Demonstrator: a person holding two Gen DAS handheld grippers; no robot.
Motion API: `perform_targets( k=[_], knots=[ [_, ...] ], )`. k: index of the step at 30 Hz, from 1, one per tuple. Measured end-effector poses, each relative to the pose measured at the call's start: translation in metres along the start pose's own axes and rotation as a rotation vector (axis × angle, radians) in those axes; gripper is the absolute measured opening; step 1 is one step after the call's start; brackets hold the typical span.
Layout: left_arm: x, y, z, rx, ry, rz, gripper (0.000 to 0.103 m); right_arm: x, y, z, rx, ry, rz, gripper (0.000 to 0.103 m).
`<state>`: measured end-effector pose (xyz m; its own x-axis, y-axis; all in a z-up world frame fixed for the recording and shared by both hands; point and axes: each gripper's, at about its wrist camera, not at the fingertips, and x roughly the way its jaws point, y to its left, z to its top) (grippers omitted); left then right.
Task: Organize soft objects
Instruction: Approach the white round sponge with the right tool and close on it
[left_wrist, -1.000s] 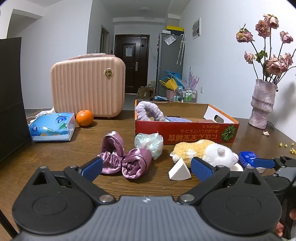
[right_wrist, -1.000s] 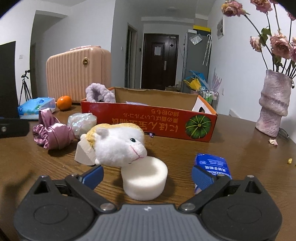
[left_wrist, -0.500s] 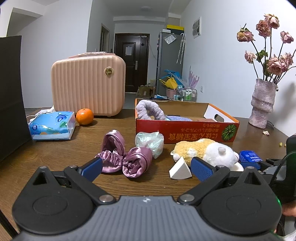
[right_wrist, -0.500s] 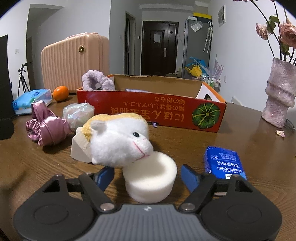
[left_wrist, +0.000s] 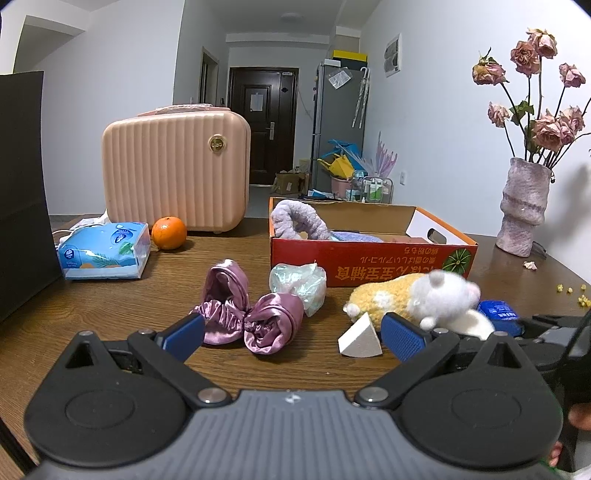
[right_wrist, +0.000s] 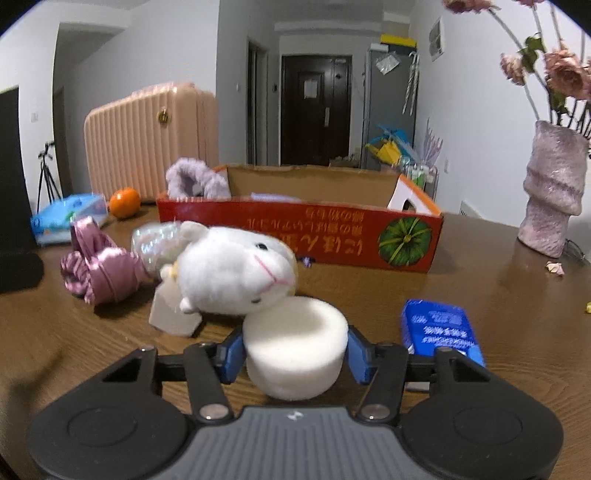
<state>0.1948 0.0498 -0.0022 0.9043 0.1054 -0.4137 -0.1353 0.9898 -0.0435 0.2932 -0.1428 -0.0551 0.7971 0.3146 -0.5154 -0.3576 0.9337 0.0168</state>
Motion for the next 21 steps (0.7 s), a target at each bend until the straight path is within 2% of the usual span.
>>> perform_targets(
  k=[21],
  knots=[
    [0.005,0.001,-0.001,-0.002,0.016,0.017,0.103,-0.062,-0.046,0.010,0.138,-0.232,-0.063,0.055]
  ],
)
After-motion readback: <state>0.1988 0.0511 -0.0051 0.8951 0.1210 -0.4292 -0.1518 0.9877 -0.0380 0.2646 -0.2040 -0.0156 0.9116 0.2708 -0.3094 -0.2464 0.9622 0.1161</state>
